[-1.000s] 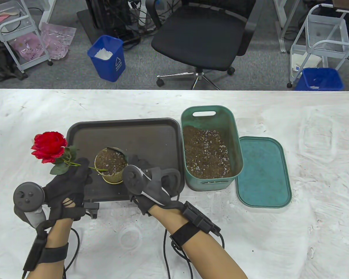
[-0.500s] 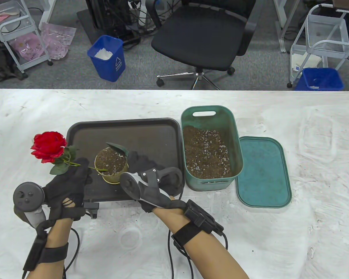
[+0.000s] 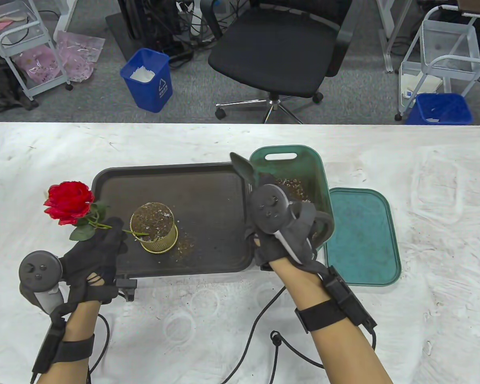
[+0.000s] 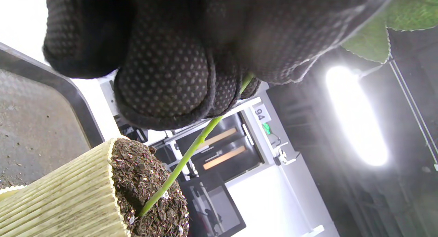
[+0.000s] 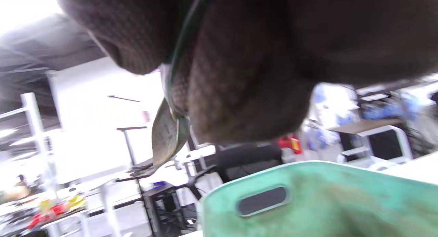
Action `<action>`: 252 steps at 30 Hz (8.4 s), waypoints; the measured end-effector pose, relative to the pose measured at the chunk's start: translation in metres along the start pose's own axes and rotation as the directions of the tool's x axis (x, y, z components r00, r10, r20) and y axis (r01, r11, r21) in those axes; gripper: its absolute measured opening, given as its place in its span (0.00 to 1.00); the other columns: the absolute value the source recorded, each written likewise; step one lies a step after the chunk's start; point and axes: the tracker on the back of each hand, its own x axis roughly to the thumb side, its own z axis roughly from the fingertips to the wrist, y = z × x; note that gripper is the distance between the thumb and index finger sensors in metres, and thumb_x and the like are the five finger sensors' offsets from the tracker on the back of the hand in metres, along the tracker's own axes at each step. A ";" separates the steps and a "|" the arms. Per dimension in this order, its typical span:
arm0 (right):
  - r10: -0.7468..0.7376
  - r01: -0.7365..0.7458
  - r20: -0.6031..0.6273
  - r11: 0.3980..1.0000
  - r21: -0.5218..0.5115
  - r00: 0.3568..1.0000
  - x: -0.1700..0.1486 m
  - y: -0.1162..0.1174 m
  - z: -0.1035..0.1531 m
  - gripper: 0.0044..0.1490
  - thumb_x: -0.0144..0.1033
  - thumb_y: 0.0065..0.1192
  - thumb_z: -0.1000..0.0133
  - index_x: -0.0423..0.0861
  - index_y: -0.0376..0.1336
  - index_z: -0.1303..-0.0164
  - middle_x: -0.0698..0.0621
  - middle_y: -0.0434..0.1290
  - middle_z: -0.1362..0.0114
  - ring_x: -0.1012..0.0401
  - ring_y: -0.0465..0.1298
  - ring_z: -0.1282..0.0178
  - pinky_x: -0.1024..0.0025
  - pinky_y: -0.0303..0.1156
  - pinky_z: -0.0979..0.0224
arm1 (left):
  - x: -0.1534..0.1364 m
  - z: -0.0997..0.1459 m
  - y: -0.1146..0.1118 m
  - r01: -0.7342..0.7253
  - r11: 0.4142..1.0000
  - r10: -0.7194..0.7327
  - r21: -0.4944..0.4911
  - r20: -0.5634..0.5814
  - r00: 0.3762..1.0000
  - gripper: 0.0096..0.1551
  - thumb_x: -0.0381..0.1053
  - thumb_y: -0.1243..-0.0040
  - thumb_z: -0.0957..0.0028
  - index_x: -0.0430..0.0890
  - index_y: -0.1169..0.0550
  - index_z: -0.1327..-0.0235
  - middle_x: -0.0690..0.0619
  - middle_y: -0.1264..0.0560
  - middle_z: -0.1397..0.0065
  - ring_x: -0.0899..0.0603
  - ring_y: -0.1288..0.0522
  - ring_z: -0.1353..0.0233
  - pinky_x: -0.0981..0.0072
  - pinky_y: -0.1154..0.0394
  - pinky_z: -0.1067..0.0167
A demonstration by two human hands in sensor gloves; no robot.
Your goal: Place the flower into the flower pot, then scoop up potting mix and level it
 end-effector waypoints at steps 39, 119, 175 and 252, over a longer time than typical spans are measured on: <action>-0.151 0.558 -0.595 0.583 0.591 0.789 -0.103 0.110 -0.059 0.35 0.39 0.62 0.51 0.32 0.64 0.39 0.41 0.83 0.53 0.53 0.88 0.73 0.66 0.87 0.75 | 0.000 0.000 0.002 0.013 1.000 -0.013 0.012 -0.003 1.000 0.23 0.57 0.28 0.57 0.49 0.12 0.52 0.51 0.12 0.52 0.48 0.09 0.65 0.57 0.13 0.59; -0.056 -0.020 0.410 0.984 0.178 0.910 0.111 0.117 0.084 0.33 0.39 0.69 0.54 0.37 0.68 0.40 0.42 0.85 0.53 0.51 0.89 0.72 0.62 0.88 0.73 | -0.001 0.001 0.001 -0.013 1.000 0.013 0.003 -0.014 1.000 0.23 0.57 0.28 0.57 0.49 0.12 0.52 0.51 0.12 0.52 0.48 0.09 0.65 0.57 0.13 0.59; -0.414 0.359 0.252 0.903 0.238 0.875 0.073 0.192 0.128 0.40 0.36 0.63 0.50 0.49 0.54 0.26 0.43 0.76 0.42 0.52 0.83 0.62 0.62 0.83 0.64 | -0.001 0.000 0.001 -0.043 0.999 0.043 0.002 -0.035 0.998 0.23 0.58 0.29 0.57 0.50 0.12 0.52 0.51 0.12 0.51 0.48 0.09 0.64 0.57 0.13 0.59; 0.028 -0.339 0.733 0.898 0.281 0.680 0.143 0.140 0.058 0.31 0.45 0.56 0.50 0.63 0.63 0.33 0.51 0.80 0.65 0.59 0.81 0.77 0.63 0.82 0.77 | -0.003 -0.001 0.003 -0.031 1.000 0.031 0.004 -0.035 0.999 0.22 0.57 0.29 0.57 0.49 0.12 0.52 0.51 0.12 0.52 0.48 0.09 0.65 0.57 0.13 0.59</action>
